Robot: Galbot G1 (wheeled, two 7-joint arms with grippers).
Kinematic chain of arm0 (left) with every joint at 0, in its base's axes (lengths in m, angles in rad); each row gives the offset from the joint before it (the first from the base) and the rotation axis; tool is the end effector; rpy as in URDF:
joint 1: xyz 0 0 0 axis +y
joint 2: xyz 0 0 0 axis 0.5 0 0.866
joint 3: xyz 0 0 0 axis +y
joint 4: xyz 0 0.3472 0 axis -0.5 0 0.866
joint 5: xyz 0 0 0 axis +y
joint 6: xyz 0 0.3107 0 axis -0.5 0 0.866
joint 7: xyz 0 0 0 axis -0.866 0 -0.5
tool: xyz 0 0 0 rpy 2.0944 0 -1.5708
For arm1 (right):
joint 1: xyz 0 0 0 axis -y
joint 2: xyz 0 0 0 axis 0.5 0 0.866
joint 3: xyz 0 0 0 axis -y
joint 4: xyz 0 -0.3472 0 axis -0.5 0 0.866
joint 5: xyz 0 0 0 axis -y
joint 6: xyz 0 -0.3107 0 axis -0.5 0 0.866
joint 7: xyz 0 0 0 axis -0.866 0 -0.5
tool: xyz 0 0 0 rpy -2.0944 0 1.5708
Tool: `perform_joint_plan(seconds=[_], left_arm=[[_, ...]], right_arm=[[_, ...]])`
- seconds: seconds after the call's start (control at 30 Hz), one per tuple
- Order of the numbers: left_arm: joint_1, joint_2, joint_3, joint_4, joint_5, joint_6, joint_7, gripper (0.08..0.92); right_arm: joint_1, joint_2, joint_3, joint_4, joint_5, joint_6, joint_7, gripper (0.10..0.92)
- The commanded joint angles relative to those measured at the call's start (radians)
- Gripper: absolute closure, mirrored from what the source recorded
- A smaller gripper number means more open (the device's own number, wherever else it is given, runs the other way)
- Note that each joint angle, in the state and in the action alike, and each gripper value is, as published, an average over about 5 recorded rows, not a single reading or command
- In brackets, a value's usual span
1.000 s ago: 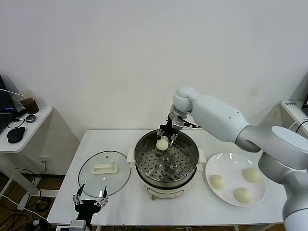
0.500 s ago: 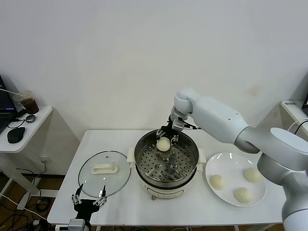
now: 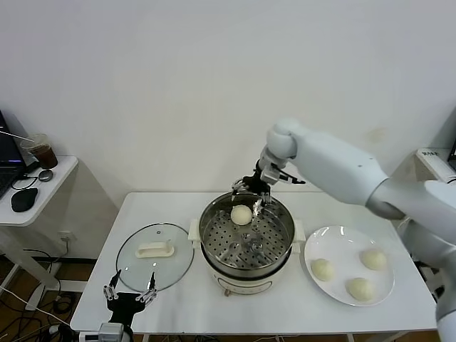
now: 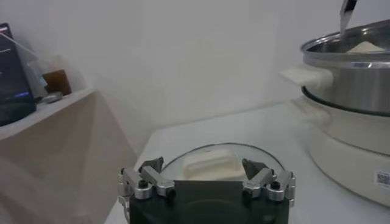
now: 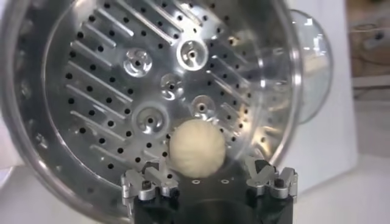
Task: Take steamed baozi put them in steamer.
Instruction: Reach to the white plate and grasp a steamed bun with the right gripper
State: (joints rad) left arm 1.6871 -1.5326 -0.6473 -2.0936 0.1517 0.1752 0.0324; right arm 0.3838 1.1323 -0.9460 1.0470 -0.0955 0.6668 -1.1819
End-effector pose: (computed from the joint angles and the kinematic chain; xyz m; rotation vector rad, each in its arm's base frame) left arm 0.1004 0.0405 -0.3124 0.0910 -2.8214 -0.3426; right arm 0.5669 0.0289 -0.0523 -2.0960 0.7526 -2.1285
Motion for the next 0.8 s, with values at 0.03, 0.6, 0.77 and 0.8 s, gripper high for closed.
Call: perform_joint_plan(seconds=[0.03,0.6,0.77,0.8], left_arm=[[-0.005,0.008,-0.002,-0.004,-0.003,0.006,0.004,0.177],[-0.029,0.054,-0.023,-0.013,-0.048,0.034,0.011,0.177],[-0.025,0.047,-0.021,-0.017,-0.047,0.035,0.012,0.177],[-0.024,0.046,-0.022,-0.018,-0.047,0.036,0.011,0.177]], right_arm=[[0.144,-0.237,-0.069,0.184,0.343,-0.361,0.069,0.203],[-0.082,-0.715,0.097,0.492,0.269,-1.111,0.002,0.203],[-0.27,-0.766,0.183,0.57,0.191,-1.107,-0.027,0.203],[-0.312,-0.77,0.205,0.575,0.168,-1.098,-0.028,0.203]])
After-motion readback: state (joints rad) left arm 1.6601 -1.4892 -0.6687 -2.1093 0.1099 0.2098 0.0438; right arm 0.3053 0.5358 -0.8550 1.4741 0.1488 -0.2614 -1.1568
